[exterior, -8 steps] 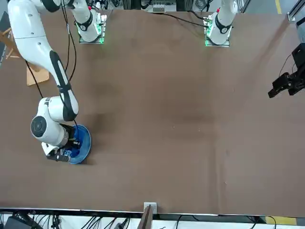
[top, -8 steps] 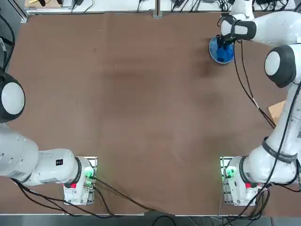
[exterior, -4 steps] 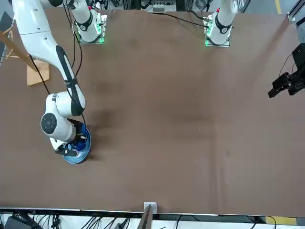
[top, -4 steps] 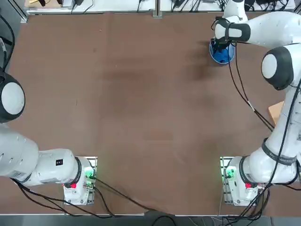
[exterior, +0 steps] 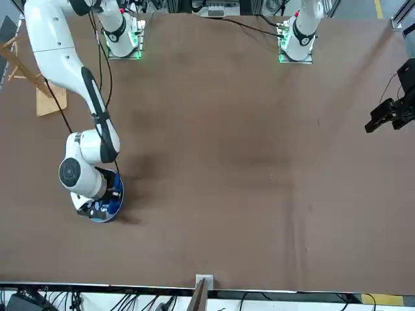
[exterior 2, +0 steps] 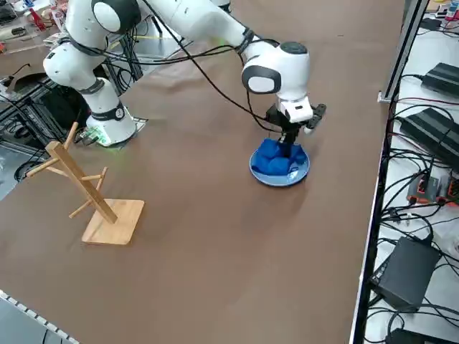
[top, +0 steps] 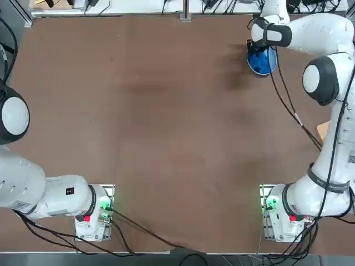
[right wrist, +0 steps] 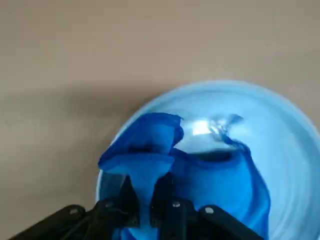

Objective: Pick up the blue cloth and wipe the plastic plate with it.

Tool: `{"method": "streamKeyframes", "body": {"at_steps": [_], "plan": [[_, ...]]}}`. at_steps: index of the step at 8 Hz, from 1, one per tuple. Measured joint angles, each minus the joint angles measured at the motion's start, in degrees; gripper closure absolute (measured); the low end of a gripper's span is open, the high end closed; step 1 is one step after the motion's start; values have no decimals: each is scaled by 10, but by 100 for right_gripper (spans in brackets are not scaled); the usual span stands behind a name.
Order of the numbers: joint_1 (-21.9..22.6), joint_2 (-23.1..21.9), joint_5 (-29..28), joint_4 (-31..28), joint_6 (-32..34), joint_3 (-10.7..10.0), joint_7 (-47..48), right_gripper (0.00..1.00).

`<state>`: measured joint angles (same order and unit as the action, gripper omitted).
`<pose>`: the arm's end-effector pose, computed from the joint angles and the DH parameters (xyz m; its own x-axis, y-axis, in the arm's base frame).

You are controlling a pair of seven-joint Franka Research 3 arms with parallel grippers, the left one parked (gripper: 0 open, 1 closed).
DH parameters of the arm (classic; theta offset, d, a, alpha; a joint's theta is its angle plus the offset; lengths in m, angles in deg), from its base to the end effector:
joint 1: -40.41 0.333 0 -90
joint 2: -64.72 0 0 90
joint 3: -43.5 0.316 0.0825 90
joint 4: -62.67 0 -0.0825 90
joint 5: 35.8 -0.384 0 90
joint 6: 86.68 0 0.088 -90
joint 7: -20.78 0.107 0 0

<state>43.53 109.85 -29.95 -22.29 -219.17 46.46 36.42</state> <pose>0.7184 0.0680 0.2106 0.9921 -0.1143 0.0520 -0.1159 -0.9928 0.0286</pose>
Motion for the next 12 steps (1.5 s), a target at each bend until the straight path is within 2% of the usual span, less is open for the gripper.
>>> {"method": "streamKeyframes", "body": {"at_steps": [3, 6, 9, 12], "plan": [[-47, 25, 1, 57, 1, 15, -100, 92], [-76, 25, 1, 48, 42, 20, -121, 92], [-76, 5, 1, 11, 72, 24, -104, 92], [-39, -6, -25, 4, 109, 22, -45, 92]]}}
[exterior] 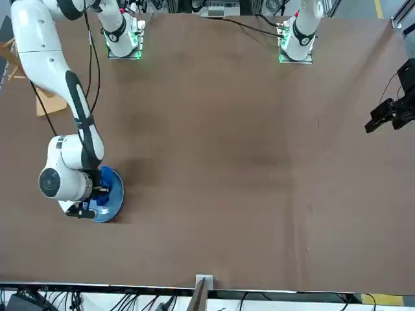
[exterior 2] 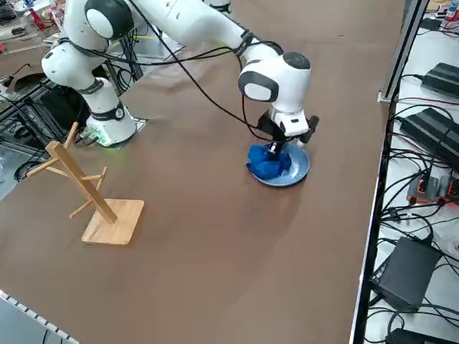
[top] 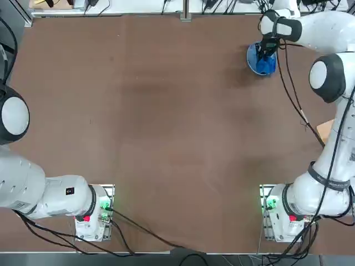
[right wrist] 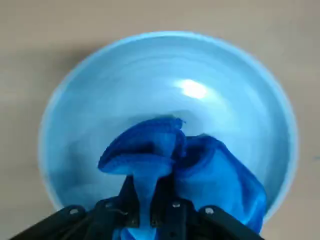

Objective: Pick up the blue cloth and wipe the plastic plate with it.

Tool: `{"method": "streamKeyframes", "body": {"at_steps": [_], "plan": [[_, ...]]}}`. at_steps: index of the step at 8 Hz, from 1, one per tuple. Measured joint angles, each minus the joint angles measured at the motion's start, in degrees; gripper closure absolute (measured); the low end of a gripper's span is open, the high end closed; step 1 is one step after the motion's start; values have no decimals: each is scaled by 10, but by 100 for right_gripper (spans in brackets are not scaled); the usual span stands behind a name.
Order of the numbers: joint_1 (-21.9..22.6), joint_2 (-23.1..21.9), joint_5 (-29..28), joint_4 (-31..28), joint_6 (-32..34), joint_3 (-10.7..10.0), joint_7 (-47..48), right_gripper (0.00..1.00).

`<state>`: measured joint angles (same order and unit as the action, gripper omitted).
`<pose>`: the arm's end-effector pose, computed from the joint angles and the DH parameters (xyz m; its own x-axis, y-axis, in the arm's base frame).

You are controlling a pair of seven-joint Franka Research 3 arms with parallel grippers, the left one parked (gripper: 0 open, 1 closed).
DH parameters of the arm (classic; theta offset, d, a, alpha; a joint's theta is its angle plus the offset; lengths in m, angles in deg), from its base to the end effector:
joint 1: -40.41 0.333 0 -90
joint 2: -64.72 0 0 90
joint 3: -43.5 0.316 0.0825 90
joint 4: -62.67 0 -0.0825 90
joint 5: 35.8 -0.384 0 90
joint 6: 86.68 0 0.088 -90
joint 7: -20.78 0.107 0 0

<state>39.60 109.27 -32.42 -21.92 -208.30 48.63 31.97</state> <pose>0.7028 0.0403 0.2059 0.9860 -0.1068 -0.1283 -0.1066 -0.9943 0.0081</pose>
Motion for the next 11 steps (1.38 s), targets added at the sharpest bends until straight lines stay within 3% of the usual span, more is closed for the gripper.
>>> {"method": "streamKeyframes", "body": {"at_steps": [5, 11], "plan": [[25, 21, -32, 83, -35, -9, 14, 92], [-27, 62, -17, 93, -56, -14, -77, 92]]}}
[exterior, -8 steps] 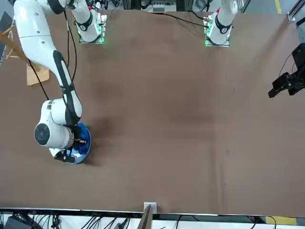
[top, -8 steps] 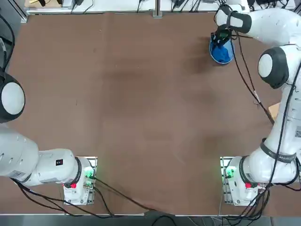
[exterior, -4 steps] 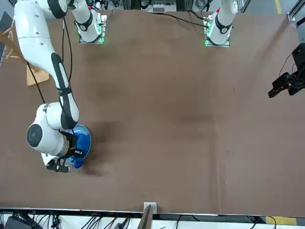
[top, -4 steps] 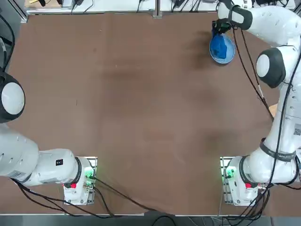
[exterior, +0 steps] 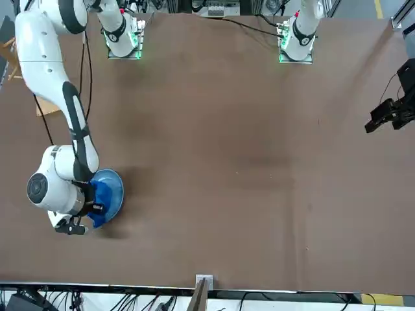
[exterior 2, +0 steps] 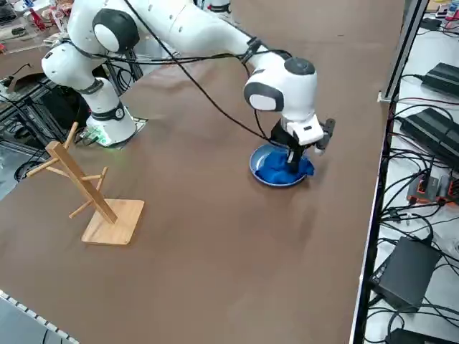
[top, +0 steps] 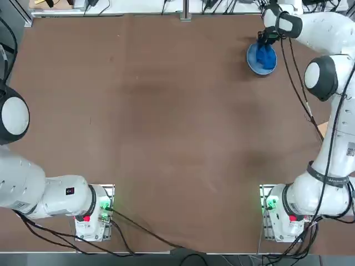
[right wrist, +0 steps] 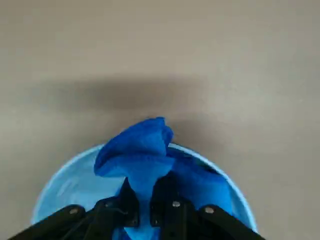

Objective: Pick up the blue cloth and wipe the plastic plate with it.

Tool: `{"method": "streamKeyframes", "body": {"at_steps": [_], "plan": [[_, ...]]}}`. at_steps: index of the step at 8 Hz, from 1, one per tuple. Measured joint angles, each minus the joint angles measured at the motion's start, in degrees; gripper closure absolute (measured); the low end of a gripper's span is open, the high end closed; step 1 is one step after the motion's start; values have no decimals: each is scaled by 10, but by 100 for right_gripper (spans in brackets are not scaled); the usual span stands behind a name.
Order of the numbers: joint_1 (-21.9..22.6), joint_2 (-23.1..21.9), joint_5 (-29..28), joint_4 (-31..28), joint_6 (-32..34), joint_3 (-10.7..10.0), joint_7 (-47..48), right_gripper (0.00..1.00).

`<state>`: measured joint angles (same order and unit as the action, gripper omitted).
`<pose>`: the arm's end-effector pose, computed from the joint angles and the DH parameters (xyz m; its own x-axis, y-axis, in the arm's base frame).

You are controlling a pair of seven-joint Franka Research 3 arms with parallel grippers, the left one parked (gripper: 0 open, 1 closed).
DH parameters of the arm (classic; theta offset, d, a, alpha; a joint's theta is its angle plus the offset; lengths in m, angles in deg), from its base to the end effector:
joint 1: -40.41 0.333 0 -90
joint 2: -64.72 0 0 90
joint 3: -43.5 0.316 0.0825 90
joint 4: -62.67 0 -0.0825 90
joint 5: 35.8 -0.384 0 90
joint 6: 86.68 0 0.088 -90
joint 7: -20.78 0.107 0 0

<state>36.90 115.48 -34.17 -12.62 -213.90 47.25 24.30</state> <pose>0.7462 -0.0092 0.2054 0.9977 -0.0651 0.0204 -0.0645 -0.9975 -0.0290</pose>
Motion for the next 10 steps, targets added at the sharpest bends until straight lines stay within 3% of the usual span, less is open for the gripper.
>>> {"method": "streamKeyframes", "body": {"at_steps": [5, 10], "plan": [[4, -33, 2, -4, 128, 1, 43, 92], [20, -76, -33, -5, 168, 2, 99, 92]]}}
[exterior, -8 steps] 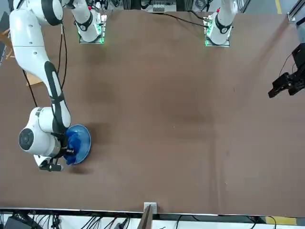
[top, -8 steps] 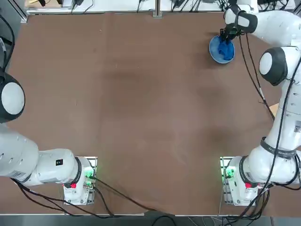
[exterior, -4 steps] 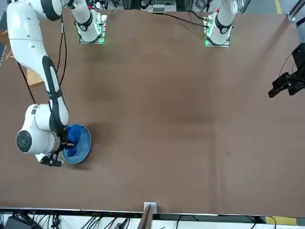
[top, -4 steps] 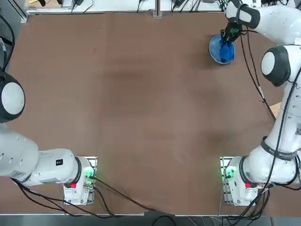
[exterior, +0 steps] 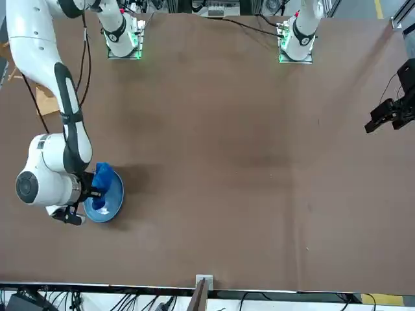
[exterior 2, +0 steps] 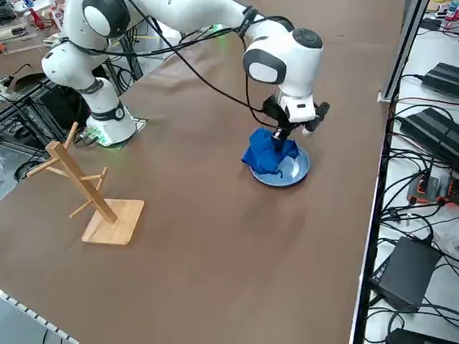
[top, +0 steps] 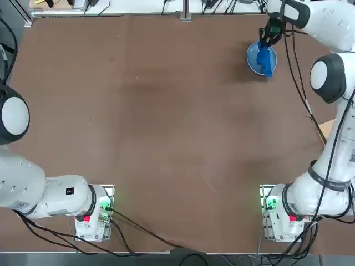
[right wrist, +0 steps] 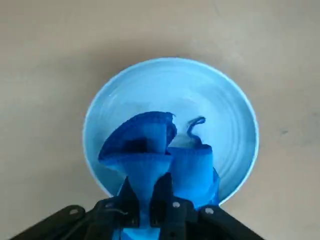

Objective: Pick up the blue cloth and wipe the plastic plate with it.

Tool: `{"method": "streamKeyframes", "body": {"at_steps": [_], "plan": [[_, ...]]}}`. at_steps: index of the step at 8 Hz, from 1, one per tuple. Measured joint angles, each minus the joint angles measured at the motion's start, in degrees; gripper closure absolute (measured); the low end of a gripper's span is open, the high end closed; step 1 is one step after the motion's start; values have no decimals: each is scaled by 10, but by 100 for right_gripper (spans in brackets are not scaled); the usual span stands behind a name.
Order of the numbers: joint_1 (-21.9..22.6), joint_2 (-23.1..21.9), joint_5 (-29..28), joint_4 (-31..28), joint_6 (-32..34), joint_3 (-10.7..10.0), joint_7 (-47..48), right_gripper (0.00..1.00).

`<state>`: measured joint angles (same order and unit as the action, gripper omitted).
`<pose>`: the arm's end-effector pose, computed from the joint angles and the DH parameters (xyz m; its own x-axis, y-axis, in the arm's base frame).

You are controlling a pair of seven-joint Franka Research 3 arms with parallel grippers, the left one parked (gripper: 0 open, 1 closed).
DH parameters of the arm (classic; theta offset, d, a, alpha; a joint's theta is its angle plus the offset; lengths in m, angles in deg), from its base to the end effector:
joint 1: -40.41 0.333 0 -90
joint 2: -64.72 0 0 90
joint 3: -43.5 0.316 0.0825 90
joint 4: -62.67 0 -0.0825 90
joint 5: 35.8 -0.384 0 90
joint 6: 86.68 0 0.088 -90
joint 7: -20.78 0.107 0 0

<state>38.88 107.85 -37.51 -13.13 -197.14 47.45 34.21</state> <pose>0.7233 0.0219 0.2759 0.9641 -0.2123 -0.1596 -0.2208 -0.9746 -0.0371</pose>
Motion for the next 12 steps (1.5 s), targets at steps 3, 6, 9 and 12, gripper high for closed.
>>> {"method": "streamKeyframes", "body": {"at_steps": [3, 6, 9, 12], "plan": [[14, -34, -19, 0, 11, 0, 27, 92], [41, -63, -26, -1, 31, 3, 80, 92], [89, -87, -45, -2, 72, 7, 142, 92], [141, -101, -59, -15, 109, 8, 185, 92]]}}
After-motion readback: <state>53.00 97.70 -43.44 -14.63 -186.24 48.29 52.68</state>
